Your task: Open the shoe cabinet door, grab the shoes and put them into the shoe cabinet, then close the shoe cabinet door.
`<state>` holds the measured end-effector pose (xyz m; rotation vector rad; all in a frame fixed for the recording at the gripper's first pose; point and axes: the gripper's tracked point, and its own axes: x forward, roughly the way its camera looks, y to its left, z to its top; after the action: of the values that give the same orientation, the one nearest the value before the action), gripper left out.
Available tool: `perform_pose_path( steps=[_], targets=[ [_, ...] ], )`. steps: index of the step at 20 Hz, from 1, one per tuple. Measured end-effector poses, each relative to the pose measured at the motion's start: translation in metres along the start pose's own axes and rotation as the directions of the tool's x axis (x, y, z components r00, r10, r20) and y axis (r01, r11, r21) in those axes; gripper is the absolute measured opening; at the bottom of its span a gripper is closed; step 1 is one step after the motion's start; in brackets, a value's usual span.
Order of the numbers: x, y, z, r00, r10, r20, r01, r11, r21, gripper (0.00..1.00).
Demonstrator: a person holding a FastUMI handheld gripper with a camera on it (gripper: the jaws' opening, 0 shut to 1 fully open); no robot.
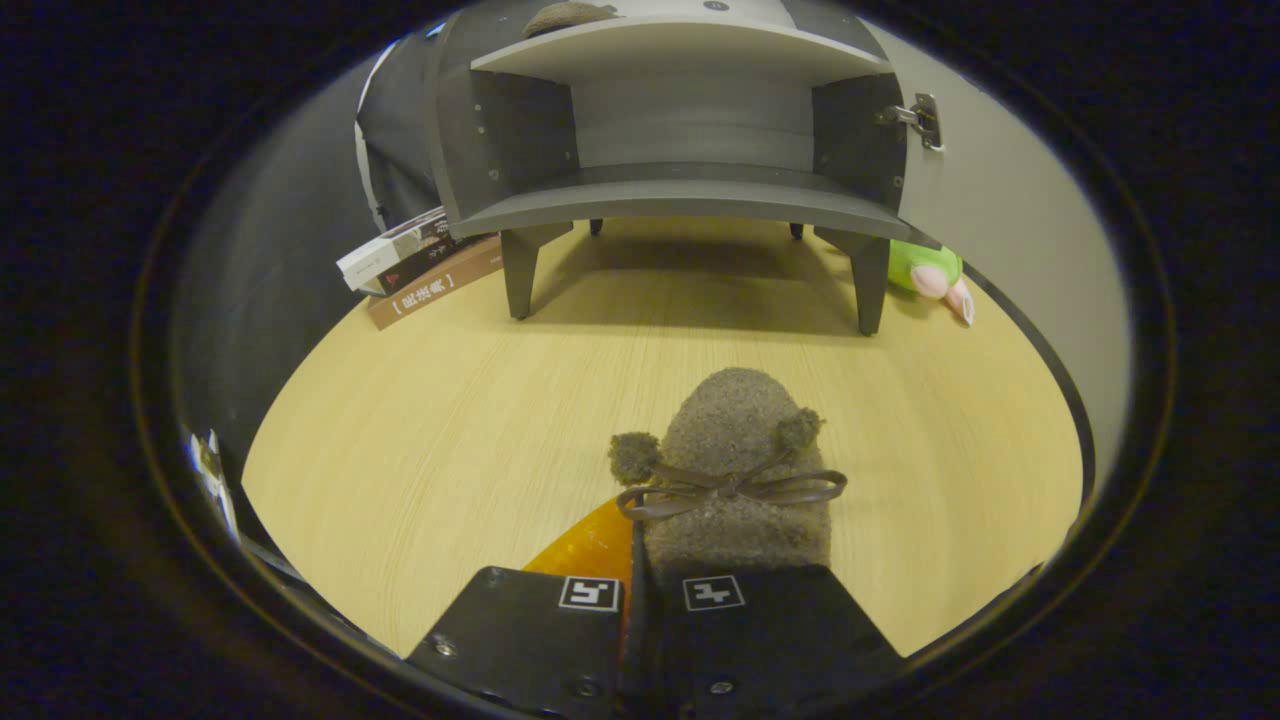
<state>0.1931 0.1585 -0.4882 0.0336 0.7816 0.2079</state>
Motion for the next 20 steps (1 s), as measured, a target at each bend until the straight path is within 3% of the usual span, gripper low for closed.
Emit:
perform_pose_path(
  steps=[4,11,20],
  targets=[
    [-0.028,0.008,0.024,0.996,0.050,0.067,-0.050,0.999,-0.006,0.06],
    [-0.133,0.023,0.116,0.957,0.098,0.274,-0.090,0.995,-0.041,0.06],
    [-0.246,0.028,0.254,0.875,0.056,0.482,-0.008,0.995,-0.101,0.06]
  ],
)
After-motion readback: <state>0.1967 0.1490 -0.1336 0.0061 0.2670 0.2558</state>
